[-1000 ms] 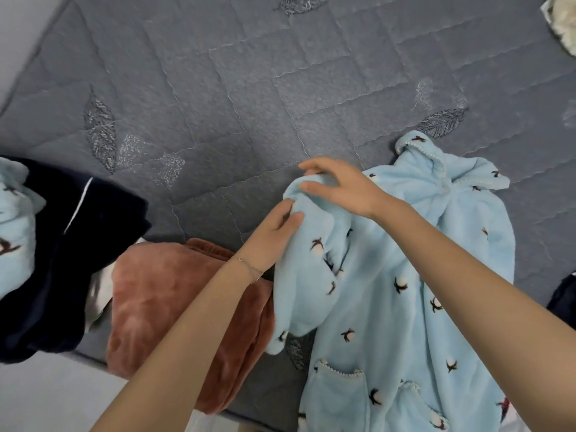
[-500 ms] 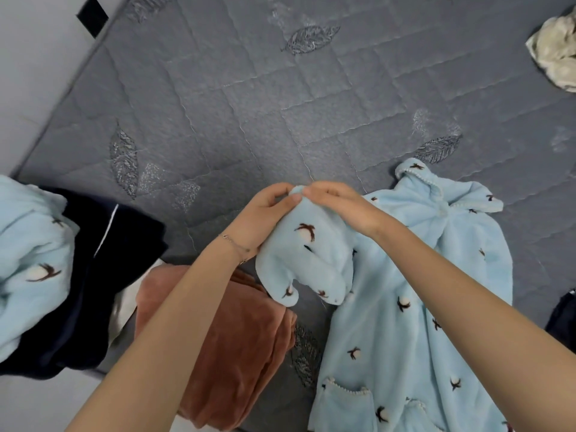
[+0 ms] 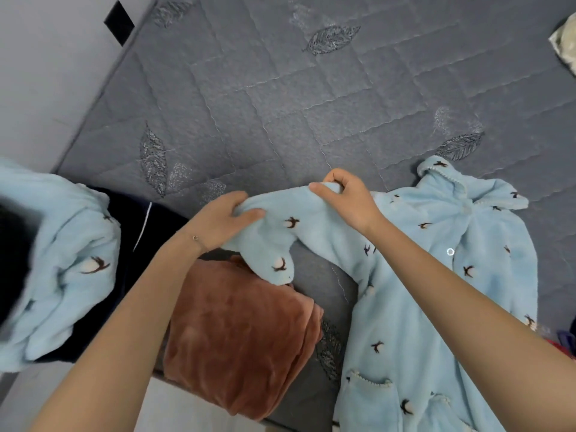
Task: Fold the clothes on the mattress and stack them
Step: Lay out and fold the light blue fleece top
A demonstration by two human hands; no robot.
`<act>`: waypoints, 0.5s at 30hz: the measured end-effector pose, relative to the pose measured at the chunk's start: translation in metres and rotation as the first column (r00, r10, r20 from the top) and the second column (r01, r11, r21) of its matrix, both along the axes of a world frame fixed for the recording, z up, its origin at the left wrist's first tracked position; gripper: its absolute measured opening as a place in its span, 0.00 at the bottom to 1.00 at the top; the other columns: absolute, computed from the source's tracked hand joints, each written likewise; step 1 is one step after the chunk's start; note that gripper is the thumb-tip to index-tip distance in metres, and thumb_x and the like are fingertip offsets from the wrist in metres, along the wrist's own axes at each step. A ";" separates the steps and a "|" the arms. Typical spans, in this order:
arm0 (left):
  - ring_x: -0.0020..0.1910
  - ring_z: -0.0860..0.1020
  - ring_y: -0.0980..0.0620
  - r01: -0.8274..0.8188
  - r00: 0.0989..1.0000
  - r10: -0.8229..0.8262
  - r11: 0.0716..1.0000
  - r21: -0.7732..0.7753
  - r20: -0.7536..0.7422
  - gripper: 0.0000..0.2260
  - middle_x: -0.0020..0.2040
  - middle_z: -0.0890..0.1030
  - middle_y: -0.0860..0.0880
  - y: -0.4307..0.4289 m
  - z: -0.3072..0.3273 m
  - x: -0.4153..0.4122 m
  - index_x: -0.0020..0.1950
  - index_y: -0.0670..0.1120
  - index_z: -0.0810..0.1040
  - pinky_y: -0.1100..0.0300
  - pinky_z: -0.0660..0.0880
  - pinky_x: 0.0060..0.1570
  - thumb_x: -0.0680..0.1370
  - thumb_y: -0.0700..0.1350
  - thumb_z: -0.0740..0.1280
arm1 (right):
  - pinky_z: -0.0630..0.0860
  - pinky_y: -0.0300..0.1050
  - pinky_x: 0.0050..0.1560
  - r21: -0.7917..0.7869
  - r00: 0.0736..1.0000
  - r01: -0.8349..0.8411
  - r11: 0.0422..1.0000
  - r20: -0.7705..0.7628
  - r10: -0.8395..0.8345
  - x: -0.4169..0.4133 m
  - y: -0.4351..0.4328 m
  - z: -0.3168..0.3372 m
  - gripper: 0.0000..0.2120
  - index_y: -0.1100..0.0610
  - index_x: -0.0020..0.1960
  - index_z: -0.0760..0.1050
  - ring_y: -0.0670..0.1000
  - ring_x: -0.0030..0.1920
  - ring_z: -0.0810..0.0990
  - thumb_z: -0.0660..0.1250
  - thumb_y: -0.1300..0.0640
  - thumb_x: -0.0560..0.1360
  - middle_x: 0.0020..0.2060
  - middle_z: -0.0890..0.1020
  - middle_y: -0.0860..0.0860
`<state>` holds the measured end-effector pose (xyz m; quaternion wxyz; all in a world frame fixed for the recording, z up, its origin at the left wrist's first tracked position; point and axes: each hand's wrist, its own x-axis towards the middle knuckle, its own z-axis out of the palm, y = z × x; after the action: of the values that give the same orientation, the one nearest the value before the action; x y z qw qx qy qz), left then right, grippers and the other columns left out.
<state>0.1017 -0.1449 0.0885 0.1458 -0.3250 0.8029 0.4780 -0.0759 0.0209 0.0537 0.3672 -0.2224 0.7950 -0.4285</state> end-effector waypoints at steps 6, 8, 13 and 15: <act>0.36 0.70 0.50 -0.071 0.991 0.062 0.995 -0.074 -0.118 0.19 0.38 0.73 0.38 -0.017 0.009 0.012 0.42 0.35 0.72 0.54 0.67 0.38 0.77 0.51 0.68 | 0.71 0.53 0.54 0.047 0.978 0.044 0.998 -0.204 -0.033 0.018 -0.024 -0.001 0.15 0.55 0.37 0.69 0.50 0.42 0.73 0.70 0.49 0.76 0.34 0.73 0.44; 0.34 0.69 0.52 -0.069 0.991 0.057 0.993 -0.099 -0.125 0.19 0.35 0.72 0.42 -0.025 0.007 0.012 0.39 0.36 0.72 0.55 0.66 0.37 0.77 0.51 0.68 | 0.70 0.54 0.58 0.047 0.963 0.064 0.997 -0.266 -0.049 0.023 -0.030 -0.005 0.15 0.57 0.39 0.72 0.52 0.46 0.74 0.70 0.48 0.76 0.37 0.76 0.46; 0.28 0.68 0.50 -0.024 1.000 0.030 0.926 -0.376 0.009 0.20 0.28 0.70 0.48 -0.053 -0.004 -0.005 0.31 0.44 0.69 0.58 0.62 0.29 0.73 0.55 0.71 | 0.61 0.45 0.53 0.097 0.905 0.109 0.989 -0.420 -0.059 0.028 -0.042 -0.024 0.14 0.53 0.40 0.72 0.49 0.48 0.70 0.68 0.45 0.77 0.42 0.78 0.47; 0.28 0.69 0.50 -0.002 0.997 0.036 0.877 -0.481 0.062 0.21 0.27 0.69 0.50 -0.059 -0.014 -0.018 0.29 0.47 0.67 0.59 0.61 0.29 0.73 0.57 0.70 | 0.56 0.44 0.50 0.138 0.887 0.110 0.984 -0.461 -0.035 0.028 -0.047 -0.032 0.14 0.51 0.40 0.69 0.48 0.48 0.68 0.67 0.44 0.77 0.41 0.75 0.45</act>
<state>0.0838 -0.2042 0.0746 0.0835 -0.3753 0.8876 0.2538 -0.0477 -0.0258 0.0219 0.1705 -0.2567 0.8986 -0.3125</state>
